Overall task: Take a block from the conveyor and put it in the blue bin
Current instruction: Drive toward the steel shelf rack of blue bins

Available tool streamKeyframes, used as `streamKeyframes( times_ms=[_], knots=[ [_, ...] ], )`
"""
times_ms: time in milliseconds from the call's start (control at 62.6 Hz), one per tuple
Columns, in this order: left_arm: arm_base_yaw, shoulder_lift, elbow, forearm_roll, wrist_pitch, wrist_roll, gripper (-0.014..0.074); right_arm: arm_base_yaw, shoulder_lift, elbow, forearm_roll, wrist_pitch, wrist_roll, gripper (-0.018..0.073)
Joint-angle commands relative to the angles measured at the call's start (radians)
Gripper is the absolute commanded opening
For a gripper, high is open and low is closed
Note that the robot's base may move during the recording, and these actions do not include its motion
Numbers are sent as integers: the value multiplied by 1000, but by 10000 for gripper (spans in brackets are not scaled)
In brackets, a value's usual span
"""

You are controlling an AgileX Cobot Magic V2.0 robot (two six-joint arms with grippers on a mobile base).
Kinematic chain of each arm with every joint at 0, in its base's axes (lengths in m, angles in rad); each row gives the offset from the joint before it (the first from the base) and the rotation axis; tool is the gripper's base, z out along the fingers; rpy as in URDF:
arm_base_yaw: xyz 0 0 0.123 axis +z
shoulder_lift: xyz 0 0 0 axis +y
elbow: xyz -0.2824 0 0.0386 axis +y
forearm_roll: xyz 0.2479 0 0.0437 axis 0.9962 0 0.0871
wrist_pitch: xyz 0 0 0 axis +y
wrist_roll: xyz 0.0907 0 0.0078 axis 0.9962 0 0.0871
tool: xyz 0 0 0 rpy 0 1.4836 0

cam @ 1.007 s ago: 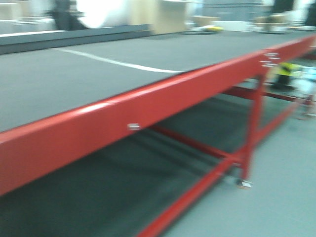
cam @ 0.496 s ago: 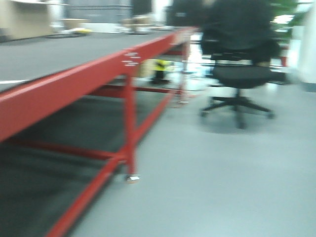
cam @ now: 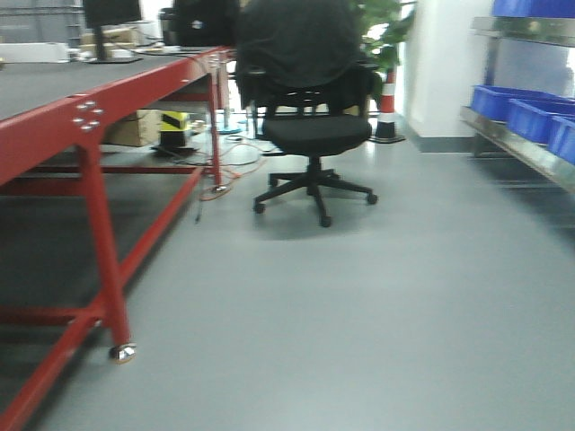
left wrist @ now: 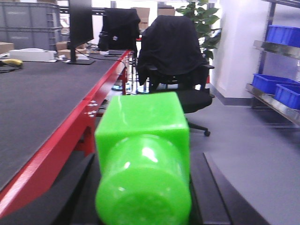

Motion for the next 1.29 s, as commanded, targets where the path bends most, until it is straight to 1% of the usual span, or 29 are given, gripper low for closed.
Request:
streamKeyframes(
  times_ms=[0, 1279],
  knots=[
    [-6, -4, -6, -5, -14, 1, -111, 2, -2, 1, 2, -17, -7, -155],
    [-6, -4, -6, -5, -14, 1, -111, 2, -2, 1, 2, -17, -7, -155]
  ],
)
